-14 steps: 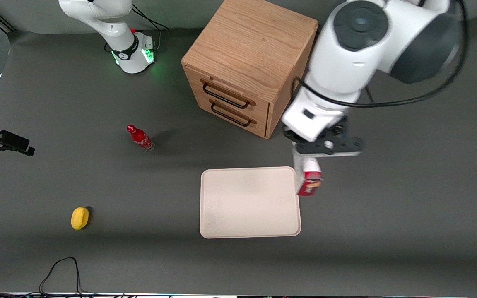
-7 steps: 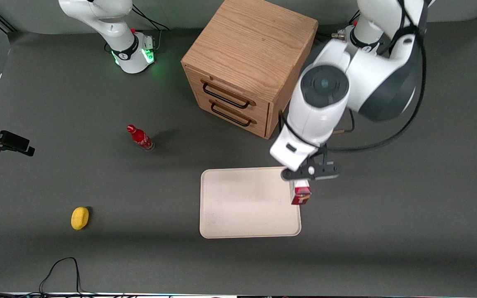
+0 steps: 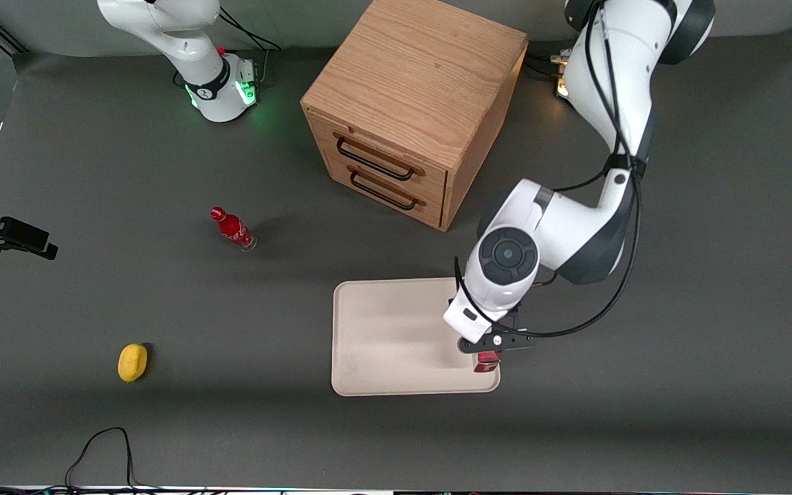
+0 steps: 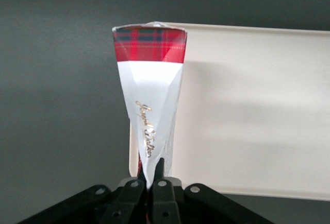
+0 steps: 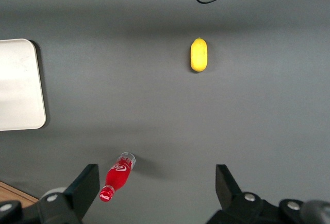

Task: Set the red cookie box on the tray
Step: 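Carry the cookie box over the white tray with the left gripper, then lower the box onto the tray and open the left gripper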

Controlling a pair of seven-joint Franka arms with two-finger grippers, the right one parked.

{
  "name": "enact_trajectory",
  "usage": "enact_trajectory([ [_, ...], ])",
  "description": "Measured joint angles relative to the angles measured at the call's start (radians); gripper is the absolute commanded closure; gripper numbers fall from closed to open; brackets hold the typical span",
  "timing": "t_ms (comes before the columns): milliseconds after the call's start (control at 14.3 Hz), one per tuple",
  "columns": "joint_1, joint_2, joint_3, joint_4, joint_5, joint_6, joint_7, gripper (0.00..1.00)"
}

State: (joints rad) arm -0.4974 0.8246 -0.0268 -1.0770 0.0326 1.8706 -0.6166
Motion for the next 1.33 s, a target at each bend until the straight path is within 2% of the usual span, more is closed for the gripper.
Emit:
enact_trajectory([
  [210, 0.014, 0.058, 0.0, -0.019, -0.006, 0.07, 0.024, 1.0],
  [559, 0.017, 0.095, -0.001, -0.019, -0.009, 0.093, 0.028, 1.0],
  [629, 0.017, 0.096, -0.001, -0.019, -0.009, 0.097, 0.028, 0.85],
  [699, 0.017, 0.097, -0.001, -0.019, -0.009, 0.1, 0.028, 0.39],
  [769, 0.017, 0.097, -0.001, -0.019, -0.009, 0.101, 0.028, 0.26],
  [1048, 0.018, 0.093, -0.001, -0.012, -0.01, 0.097, 0.028, 0.0],
  [1328, 0.017, 0.018, -0.004, 0.019, -0.01, -0.039, 0.018, 0.0],
])
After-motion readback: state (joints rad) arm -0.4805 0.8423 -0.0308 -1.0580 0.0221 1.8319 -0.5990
